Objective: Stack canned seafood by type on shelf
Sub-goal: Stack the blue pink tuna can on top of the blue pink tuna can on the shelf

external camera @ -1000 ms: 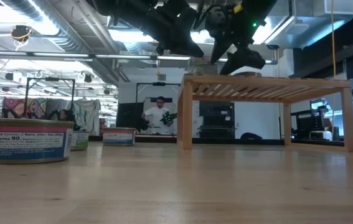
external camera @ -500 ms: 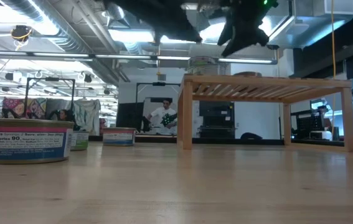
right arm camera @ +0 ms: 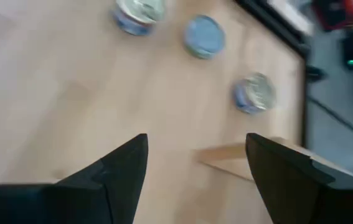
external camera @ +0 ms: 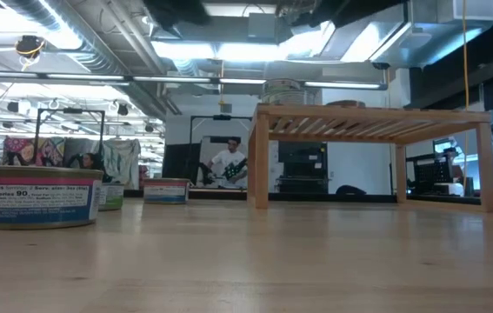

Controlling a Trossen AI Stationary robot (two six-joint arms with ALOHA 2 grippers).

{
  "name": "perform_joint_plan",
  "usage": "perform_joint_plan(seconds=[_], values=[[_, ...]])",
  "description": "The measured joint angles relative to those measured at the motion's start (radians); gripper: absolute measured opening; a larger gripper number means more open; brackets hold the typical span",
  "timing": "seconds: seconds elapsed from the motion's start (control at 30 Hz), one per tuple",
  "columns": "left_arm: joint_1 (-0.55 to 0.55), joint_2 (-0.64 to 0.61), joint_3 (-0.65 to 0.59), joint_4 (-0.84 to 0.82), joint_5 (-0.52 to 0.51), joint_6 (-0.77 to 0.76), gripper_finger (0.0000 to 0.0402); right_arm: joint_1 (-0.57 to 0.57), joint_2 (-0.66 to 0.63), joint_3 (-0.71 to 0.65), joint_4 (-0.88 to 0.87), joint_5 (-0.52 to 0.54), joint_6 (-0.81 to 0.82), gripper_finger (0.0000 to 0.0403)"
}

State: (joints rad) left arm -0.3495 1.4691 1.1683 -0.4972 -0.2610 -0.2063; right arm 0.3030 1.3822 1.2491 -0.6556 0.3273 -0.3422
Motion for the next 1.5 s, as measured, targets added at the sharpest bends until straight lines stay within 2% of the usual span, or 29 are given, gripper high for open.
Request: perform_joint_plan(seconds=[0.2, 0.4, 0.6, 0.73, 0.87, 1.03, 1.3, 1.5], values=[[-0.093, 0.003, 0.001, -0.123, 0.0, -0.212, 0.0006, 0.04, 0.044, 0.0, 0.026, -0.051, 0.084, 0.0268], [-0.11, 0.004, 0.001, -0.301, -0.001, -0.428, 0.0014, 0.051, 0.124, 0.0, 0.035, -0.109, 0.088, 0.0268], [-0.106, 0.004, 0.0, -0.488, -0.001, -0.596, 0.0079, 0.051, 0.223, 0.0, 0.112, -0.171, 0.114, 0.0268], [-0.106, 0.004, 0.0, -0.557, 0.0, -0.648, 0.0124, 0.051, 0.288, 0.0, 0.192, -0.172, 0.226, 0.0268], [-0.106, 0.004, 0.0, -0.589, 0.001, -0.719, 0.0143, 0.05, 0.341, 0.0, 0.262, -0.173, 0.402, 0.0268], [-0.106, 0.004, -0.001, -0.595, 0.027, -0.816, 0.0143, 0.049, 0.389, 0.0, 0.339, -0.189, 0.584, 0.0268], [-0.107, 0.003, -0.126, -0.554, 0.143, -0.984, 0.0138, 0.035, 0.464, 0.0, 0.543, -0.286, 0.749, 0.0268], [-0.108, 0.004, -0.183, -0.495, 0.151, -1.011, 0.0138, 0.002, 0.523, 0.0, 0.653, -0.322, 0.87, 0.0268]])
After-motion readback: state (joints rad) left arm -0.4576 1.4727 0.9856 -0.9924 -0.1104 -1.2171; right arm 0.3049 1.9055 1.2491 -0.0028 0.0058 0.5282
